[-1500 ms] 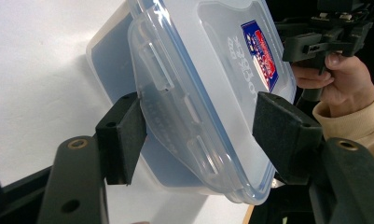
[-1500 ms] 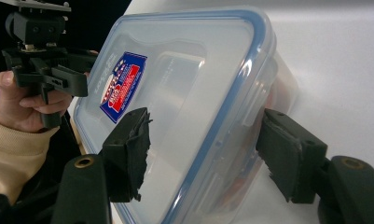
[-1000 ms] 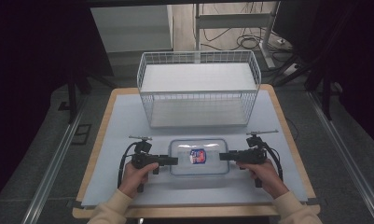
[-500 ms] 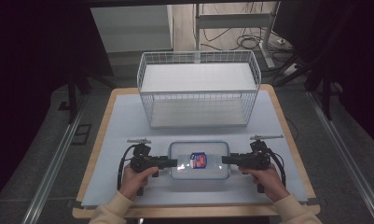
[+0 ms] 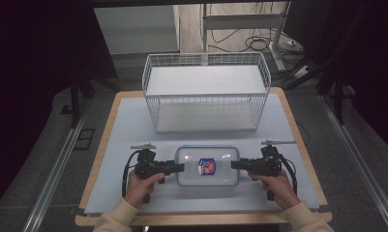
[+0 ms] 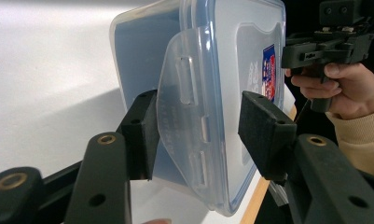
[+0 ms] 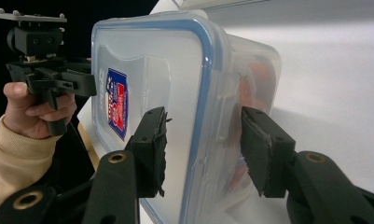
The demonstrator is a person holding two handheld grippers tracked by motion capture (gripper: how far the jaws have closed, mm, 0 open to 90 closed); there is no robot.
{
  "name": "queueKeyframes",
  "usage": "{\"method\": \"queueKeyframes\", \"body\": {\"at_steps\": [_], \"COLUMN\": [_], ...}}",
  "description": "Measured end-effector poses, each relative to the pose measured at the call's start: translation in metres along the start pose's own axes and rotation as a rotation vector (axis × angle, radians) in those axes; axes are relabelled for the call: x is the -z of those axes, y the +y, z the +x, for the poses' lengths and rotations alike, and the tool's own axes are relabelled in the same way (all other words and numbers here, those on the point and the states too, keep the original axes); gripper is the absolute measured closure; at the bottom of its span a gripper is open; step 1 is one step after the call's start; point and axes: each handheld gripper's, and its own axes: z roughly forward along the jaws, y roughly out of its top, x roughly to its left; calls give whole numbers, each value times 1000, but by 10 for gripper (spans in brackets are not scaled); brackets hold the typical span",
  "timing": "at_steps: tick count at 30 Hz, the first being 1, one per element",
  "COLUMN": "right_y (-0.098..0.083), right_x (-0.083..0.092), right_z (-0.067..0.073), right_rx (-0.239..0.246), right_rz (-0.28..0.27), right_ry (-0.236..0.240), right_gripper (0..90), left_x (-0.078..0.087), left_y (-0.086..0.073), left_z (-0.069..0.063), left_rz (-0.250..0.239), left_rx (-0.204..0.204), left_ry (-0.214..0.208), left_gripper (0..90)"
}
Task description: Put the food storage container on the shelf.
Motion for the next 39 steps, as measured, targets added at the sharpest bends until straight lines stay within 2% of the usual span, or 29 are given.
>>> {"method": "queueKeyframes", "body": {"at_steps": [4, 10, 24, 29, 39], "right_y": [1, 2, 13, 19, 46], "right_x": [1, 1, 10, 13, 22], "right_z": [2, 2, 10, 13, 24], "right_rx": [8, 2, 59, 75, 130], "right_rz": [-10, -25, -67, -79, -119], "right_ry": [-7, 0, 3, 5, 10], "right_gripper": [528, 529, 529, 529, 529], "left_x": [1, 3, 9, 13, 25], "left_y": [2, 4, 15, 24, 50], "left_z": [-4, -6, -15, -20, -33], "left_rz": [-13, -31, -57, -69, -106], "left_rx": [-13, -16, -54, -74, -119], "left_ry": [22, 28, 23, 29, 41], "left_gripper": [496, 496, 504, 505, 506]}}
